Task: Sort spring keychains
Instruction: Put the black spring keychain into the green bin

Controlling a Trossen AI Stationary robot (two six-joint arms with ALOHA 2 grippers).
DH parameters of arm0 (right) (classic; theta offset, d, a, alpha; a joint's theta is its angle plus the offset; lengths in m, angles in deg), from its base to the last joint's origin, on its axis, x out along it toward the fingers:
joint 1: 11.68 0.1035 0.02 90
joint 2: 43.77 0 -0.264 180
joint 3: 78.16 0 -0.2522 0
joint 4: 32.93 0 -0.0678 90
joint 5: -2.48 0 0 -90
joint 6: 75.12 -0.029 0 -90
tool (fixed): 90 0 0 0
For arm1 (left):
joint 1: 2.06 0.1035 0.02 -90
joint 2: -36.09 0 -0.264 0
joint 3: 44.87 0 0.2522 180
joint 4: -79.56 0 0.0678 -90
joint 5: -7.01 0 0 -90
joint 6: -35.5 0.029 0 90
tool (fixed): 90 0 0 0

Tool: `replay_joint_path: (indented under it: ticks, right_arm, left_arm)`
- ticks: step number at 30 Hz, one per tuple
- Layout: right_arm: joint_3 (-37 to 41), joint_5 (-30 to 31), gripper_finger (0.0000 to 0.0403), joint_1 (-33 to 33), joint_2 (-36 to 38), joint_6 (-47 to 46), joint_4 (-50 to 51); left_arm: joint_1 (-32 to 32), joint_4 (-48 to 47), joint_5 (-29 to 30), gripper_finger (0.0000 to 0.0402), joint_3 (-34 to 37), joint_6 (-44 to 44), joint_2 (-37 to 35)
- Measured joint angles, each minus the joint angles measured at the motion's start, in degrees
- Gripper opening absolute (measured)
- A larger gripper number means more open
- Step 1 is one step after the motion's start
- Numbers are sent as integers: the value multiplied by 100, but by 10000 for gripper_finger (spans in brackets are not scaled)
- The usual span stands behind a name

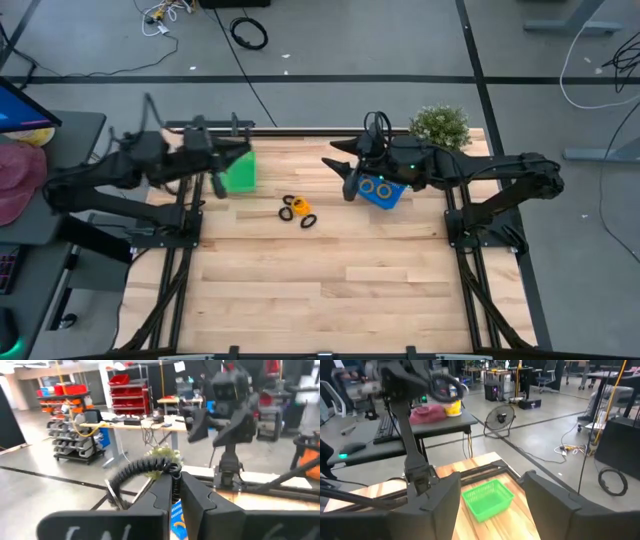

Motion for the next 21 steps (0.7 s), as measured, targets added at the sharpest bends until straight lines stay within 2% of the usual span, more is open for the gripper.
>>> replay_joint_path:
  ticks: [3, 6, 9, 13, 16, 18, 21]
  right_arm:
    - [0, 0, 217, -2, -9, 0, -4]
    - [0, -1, 217, -21, -34, 0, 0]
    - [0, 23, 217, -49, -42, 0, -49]
    - [0, 246, 217, -72, -55, -3, -79]
    - [0, 307, 217, -92, -55, -12, -88]
    - [0, 319, 217, -98, -55, -47, -88]
    - [0, 317, 217, -96, -55, -102, -85]
  left_arm:
    - [-2, -351, 255, 24, -5, -162, -346]
    - [0, -541, 856, 24, -4, -320, -488]
    - [0, -466, 2003, 24, -4, -383, -399]
    - [3, 65, 4233, 23, -4, -420, 0]
    - [28, 454, 5501, 23, -4, -245, 352]
    - [122, 651, 6028, 23, -4, -81, 572]
    - [381, 904, 6186, 23, 2, 15, 831]
